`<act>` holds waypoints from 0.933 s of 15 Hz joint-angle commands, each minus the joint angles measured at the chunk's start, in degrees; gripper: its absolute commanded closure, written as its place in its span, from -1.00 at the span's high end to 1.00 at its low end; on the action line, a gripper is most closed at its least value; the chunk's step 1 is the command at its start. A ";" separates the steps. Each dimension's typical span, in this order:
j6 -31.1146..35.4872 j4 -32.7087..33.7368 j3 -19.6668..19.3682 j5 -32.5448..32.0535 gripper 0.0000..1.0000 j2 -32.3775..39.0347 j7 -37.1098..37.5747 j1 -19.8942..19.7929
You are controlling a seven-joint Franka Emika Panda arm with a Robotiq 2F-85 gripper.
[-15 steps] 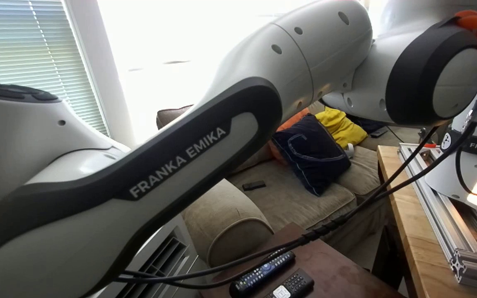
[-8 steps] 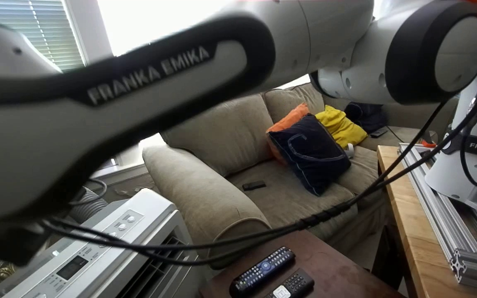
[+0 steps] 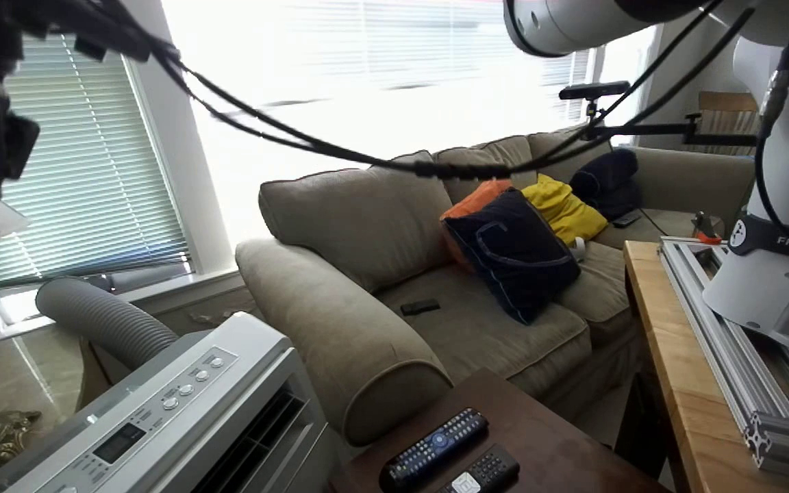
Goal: Press the first button on the left side of the portable aircon
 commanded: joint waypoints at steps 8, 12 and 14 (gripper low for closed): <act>-24.55 -1.77 -0.37 0.74 0.76 -17.05 7.77 -7.21; -33.21 -1.89 -0.95 0.87 1.00 -21.52 14.05 -9.04; -37.15 -1.87 -1.22 0.95 1.00 -23.33 16.01 -10.13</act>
